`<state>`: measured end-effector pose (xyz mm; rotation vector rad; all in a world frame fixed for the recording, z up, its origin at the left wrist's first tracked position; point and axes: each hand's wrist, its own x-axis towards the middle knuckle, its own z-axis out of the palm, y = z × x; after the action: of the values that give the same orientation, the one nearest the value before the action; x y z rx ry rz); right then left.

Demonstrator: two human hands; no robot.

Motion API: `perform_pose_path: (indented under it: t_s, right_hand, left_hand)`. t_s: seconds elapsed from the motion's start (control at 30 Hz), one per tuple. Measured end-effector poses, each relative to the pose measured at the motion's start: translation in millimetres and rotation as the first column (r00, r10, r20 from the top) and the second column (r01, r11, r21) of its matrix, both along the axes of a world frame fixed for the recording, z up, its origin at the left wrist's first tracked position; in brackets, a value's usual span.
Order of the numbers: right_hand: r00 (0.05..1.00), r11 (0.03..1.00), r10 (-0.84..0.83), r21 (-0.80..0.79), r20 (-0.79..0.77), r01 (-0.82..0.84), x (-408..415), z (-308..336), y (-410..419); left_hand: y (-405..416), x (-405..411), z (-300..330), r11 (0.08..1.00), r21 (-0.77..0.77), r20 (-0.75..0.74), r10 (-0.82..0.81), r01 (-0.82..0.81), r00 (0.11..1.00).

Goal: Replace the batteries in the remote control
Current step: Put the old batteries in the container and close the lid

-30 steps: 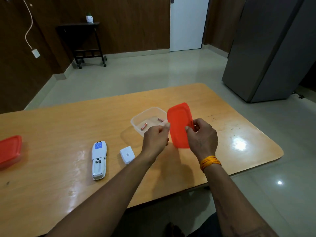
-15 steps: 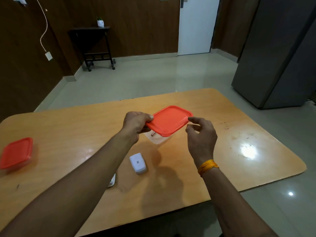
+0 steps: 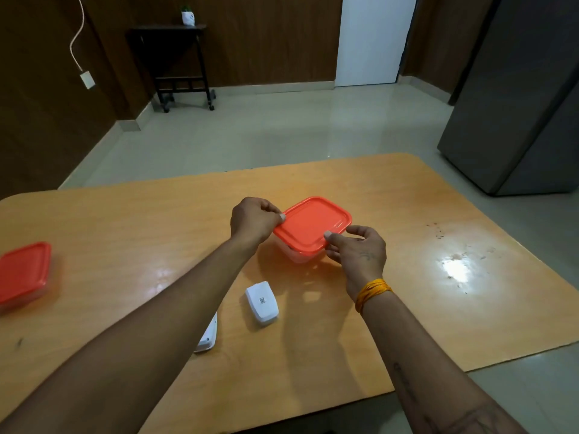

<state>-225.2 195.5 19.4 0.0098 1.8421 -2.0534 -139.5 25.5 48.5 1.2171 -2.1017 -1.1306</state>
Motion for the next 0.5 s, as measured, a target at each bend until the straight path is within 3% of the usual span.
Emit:
perform_pose_path:
  t_s: [0.2,0.5]
  right_hand:
    - [0.998,0.998,0.049,-0.033,0.045,-0.048,3.9,-1.8,-4.4]
    - [0.995,0.981,0.102,0.166,0.001,-0.100,-1.4,-18.0,-9.4]
  left_hand:
    - [-7.1,1.8,-7.8,1.000,-0.008,-0.003,0.005,-0.005,1.000]
    - [-9.8,9.0,-7.0,0.970,0.230,0.019,-0.080,0.073,0.997]
